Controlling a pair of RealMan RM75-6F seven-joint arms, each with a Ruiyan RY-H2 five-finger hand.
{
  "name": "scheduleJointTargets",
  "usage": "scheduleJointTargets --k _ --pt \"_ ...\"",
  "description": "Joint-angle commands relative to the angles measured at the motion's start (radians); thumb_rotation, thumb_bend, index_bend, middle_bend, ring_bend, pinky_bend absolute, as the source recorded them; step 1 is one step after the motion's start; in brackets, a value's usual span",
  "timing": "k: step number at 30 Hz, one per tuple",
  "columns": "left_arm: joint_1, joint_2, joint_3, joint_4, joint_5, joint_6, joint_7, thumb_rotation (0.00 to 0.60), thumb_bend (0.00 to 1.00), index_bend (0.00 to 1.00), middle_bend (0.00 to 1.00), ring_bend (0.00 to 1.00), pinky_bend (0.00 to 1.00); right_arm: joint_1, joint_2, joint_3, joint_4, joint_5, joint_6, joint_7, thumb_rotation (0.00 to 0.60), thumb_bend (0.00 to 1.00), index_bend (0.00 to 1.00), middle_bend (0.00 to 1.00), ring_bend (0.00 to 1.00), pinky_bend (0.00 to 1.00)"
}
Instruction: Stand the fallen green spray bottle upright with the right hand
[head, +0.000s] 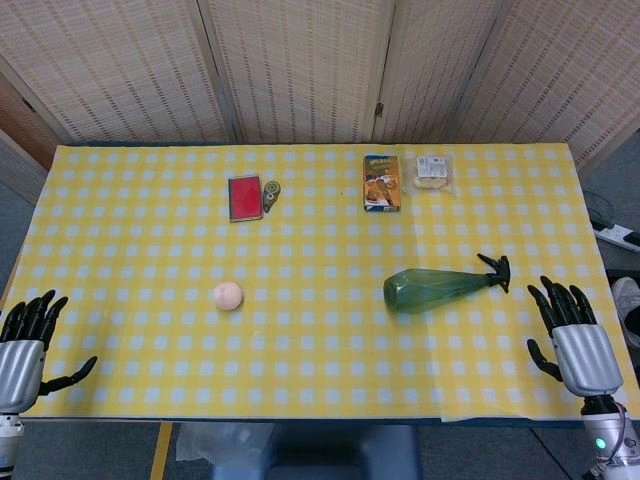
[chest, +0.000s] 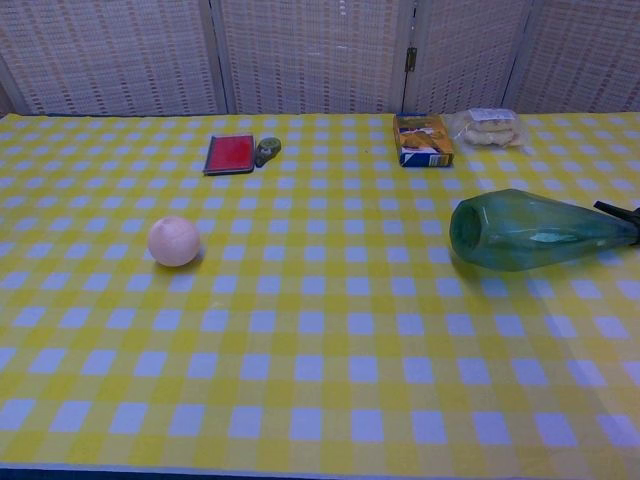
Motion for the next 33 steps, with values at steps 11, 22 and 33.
scheduleJointTargets --k 11,22,33 --pt "-0.006 0.000 -0.001 -0.009 0.007 -0.004 -0.003 0.318 0.26 0.00 0.05 0.03 0.01 0.006 0.020 0.009 0.006 0.055 -0.041 0.007 0.600 0.44 0.00 0.00 0.00 0.00" --pt "-0.007 0.016 0.000 -0.003 0.013 -0.007 -0.065 0.315 0.26 0.00 0.05 0.03 0.01 0.136 0.196 -0.008 -0.038 0.080 -0.315 -0.034 0.600 0.45 0.03 0.06 0.03 0.00" --pt "-0.008 0.017 -0.009 0.005 -0.001 -0.006 -0.084 0.317 0.26 0.00 0.05 0.03 0.01 0.273 0.229 -0.027 -0.069 0.195 -0.612 -0.089 0.600 0.46 0.13 0.19 0.15 0.00"
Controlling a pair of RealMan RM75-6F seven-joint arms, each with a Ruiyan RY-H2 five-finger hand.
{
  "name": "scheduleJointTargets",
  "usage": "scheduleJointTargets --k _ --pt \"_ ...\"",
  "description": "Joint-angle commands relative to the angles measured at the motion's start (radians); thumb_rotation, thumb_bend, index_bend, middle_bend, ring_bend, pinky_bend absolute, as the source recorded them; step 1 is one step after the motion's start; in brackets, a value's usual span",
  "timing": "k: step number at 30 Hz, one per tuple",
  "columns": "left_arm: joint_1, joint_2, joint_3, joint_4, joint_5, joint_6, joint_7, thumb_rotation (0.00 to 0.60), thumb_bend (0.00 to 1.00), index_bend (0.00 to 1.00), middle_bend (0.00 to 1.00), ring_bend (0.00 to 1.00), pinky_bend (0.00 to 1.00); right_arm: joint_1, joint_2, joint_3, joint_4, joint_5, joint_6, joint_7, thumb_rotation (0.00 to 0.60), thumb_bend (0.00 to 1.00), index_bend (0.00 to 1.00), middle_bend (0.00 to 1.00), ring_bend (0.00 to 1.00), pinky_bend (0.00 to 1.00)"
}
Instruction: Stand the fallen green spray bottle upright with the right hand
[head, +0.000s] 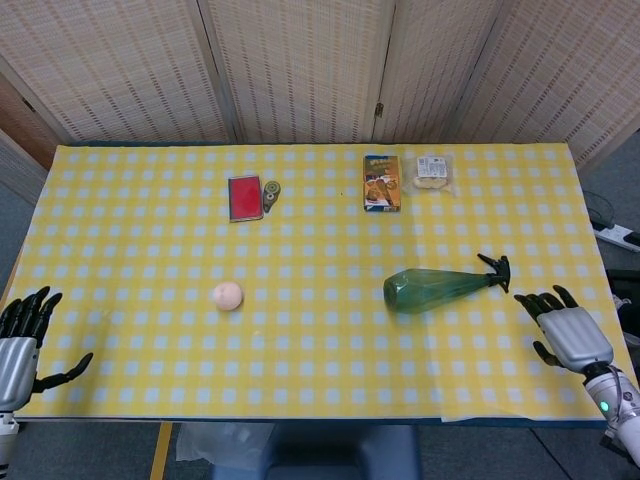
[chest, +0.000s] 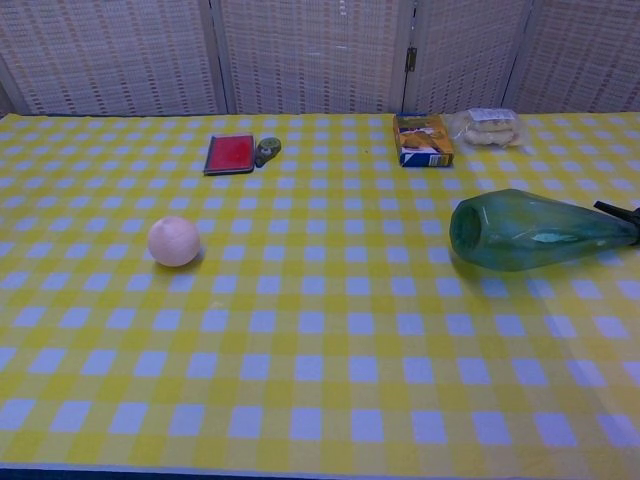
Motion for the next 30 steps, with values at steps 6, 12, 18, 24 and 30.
scheduleJointTargets --k 6,12,18,24,30 --pt "-0.012 0.000 -0.006 0.014 -0.023 -0.032 -0.020 0.317 0.26 0.00 0.05 0.03 0.01 0.103 -0.030 -0.009 0.010 0.103 -0.152 -0.078 0.600 0.47 0.14 0.20 0.16 0.00" --pt "-0.011 0.004 -0.005 0.015 -0.021 -0.030 -0.034 0.318 0.26 0.00 0.05 0.03 0.01 0.155 -0.083 0.000 0.060 0.173 -0.215 -0.096 0.600 0.46 0.14 0.20 0.17 0.00" --pt "-0.011 0.008 -0.009 0.020 -0.030 -0.032 -0.050 0.318 0.26 0.00 0.05 0.03 0.01 0.189 -0.128 -0.004 0.099 0.238 -0.234 -0.141 0.600 0.47 0.14 0.20 0.17 0.00" --pt "-0.016 0.016 -0.006 0.024 -0.028 -0.046 -0.086 0.320 0.26 0.00 0.05 0.03 0.01 0.225 -0.161 -0.010 0.134 0.310 -0.245 -0.196 0.600 0.46 0.14 0.20 0.17 0.00" --pt "-0.018 0.016 -0.009 0.028 -0.035 -0.051 -0.092 0.317 0.26 0.00 0.05 0.03 0.01 0.264 -0.187 -0.011 0.164 0.369 -0.269 -0.231 0.600 0.47 0.14 0.20 0.17 0.00"
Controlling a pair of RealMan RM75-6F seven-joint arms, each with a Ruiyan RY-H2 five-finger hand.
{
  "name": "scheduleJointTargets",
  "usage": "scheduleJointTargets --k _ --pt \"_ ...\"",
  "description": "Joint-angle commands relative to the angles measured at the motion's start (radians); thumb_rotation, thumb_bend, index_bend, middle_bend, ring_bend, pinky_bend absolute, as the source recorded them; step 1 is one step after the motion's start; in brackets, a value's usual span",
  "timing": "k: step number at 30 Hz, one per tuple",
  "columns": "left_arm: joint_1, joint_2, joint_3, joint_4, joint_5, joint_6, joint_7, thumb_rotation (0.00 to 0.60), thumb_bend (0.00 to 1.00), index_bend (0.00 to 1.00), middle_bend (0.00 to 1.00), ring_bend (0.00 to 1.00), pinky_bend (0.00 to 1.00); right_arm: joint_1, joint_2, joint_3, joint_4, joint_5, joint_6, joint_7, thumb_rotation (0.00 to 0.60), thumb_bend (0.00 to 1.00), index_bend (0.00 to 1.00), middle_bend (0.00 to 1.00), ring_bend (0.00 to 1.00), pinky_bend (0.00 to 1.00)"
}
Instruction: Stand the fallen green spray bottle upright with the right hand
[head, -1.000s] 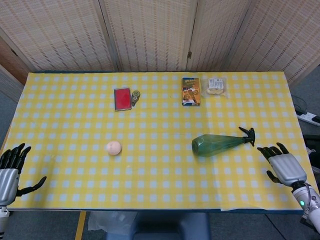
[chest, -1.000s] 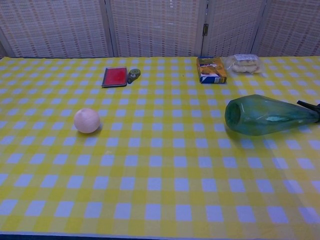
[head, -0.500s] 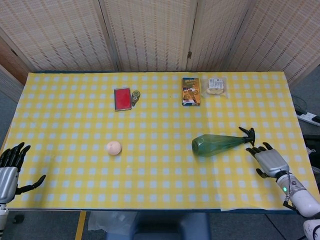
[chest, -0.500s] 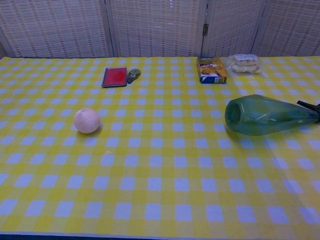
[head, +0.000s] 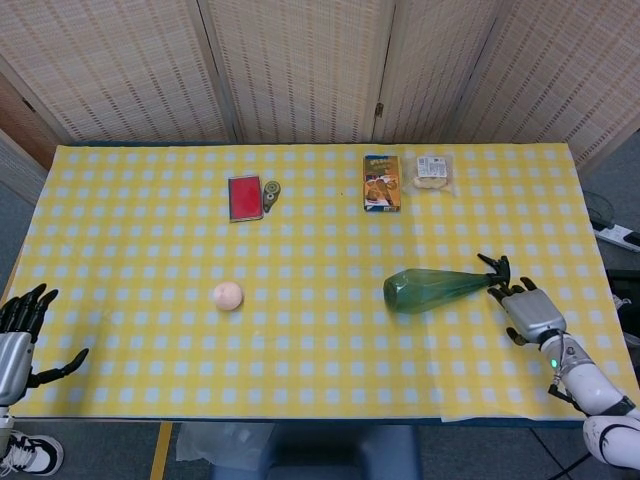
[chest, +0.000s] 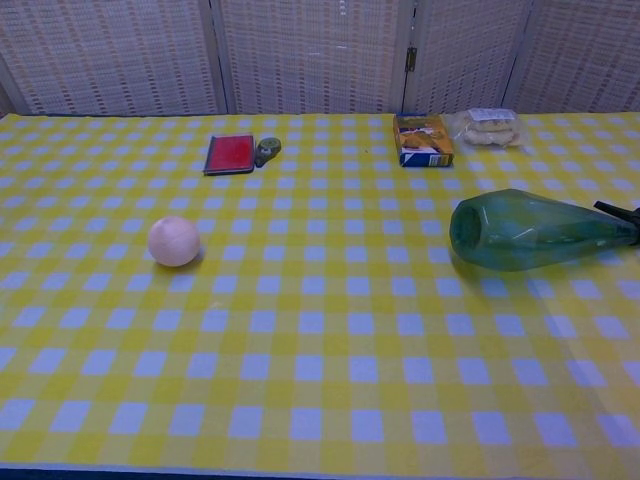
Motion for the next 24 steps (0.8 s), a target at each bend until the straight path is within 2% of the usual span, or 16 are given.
scheduleJointTargets --k 1,18,24 --pt "-0.001 0.000 -0.001 0.001 -0.003 -0.002 -0.002 0.317 0.26 0.00 0.05 0.03 0.01 0.036 -0.023 0.000 0.025 0.046 -0.023 -0.031 0.600 0.47 0.14 0.20 0.17 0.00" --pt "0.001 0.005 -0.002 0.001 -0.005 0.001 -0.014 0.317 0.26 0.00 0.05 0.03 0.02 0.197 -0.136 -0.007 0.102 0.275 -0.008 -0.193 0.600 0.46 0.14 0.20 0.17 0.00" --pt "0.004 0.008 -0.003 0.001 -0.006 0.007 -0.019 0.318 0.26 0.00 0.05 0.03 0.02 0.250 -0.188 -0.003 0.123 0.320 0.010 -0.232 0.600 0.47 0.13 0.20 0.17 0.00"
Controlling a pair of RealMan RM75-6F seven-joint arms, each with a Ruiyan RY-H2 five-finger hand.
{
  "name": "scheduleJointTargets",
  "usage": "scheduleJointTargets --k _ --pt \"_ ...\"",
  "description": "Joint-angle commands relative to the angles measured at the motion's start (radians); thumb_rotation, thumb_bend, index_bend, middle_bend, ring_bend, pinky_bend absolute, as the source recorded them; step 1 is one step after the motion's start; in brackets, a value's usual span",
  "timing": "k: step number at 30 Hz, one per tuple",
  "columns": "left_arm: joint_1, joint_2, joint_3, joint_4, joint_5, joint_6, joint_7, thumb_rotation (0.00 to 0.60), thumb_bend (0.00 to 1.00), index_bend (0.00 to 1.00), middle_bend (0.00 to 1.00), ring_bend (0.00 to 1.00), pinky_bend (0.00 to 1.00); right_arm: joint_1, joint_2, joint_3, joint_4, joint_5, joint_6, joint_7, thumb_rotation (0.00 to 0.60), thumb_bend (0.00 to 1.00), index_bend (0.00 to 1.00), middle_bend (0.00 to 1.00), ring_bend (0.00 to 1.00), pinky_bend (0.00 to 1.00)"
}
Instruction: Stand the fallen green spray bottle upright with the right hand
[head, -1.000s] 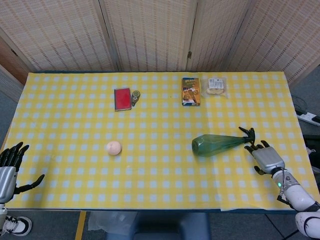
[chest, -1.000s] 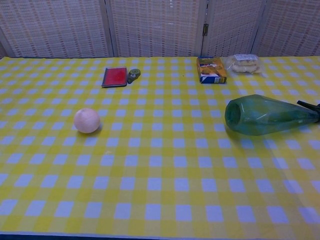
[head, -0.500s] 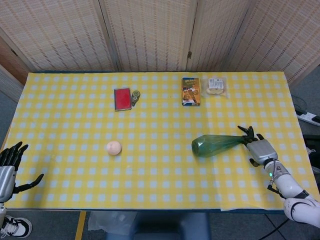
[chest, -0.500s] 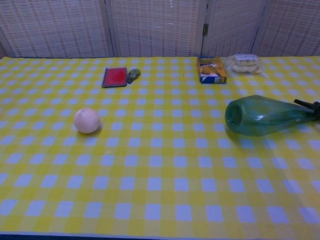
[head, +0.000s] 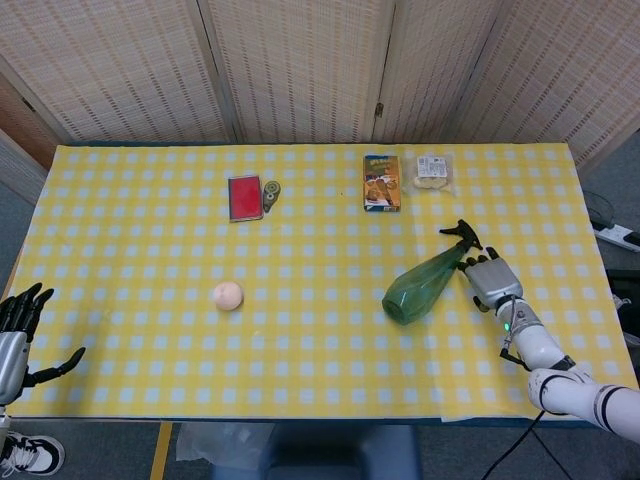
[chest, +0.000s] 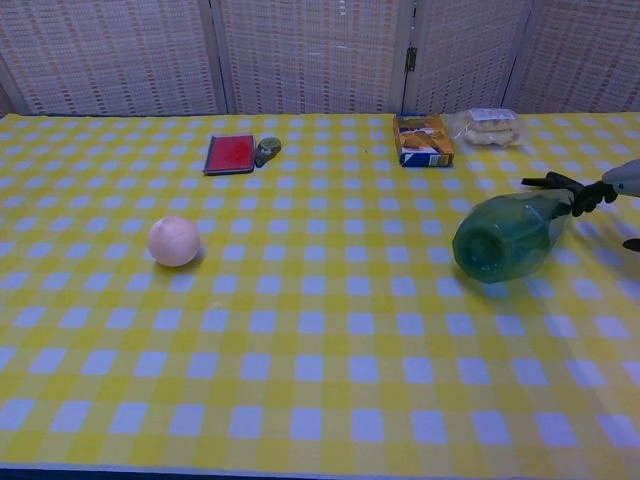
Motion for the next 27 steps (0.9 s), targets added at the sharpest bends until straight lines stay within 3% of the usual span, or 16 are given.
scheduleJointTargets --k 1,9,16,20,27 --pt "0.001 0.001 0.000 0.000 -0.001 0.001 -0.001 0.318 0.26 0.00 0.05 0.03 0.02 0.029 -0.030 0.001 0.020 0.030 0.005 -0.024 0.600 0.47 0.13 0.20 0.17 0.00" --pt "0.004 0.005 0.000 -0.003 0.002 0.008 -0.005 0.319 0.26 0.00 0.05 0.04 0.02 0.098 -0.114 0.013 0.072 0.063 0.012 -0.058 0.600 0.47 0.10 0.19 0.17 0.00" --pt "0.008 0.009 -0.001 -0.004 0.004 0.017 -0.011 0.322 0.26 0.00 0.05 0.04 0.02 0.121 -0.154 0.022 0.070 0.006 0.041 -0.044 0.600 0.47 0.09 0.17 0.16 0.00" --pt "0.010 0.011 0.000 -0.004 0.006 0.020 -0.015 0.317 0.26 0.00 0.05 0.04 0.02 0.112 -0.127 0.016 0.027 -0.026 0.069 -0.031 0.600 0.46 0.09 0.17 0.16 0.00" --pt "0.011 0.011 0.000 -0.007 0.008 0.021 -0.013 0.321 0.26 0.00 0.05 0.04 0.02 0.050 0.003 0.007 -0.145 -0.163 0.148 0.059 0.600 0.46 0.09 0.17 0.15 0.00"
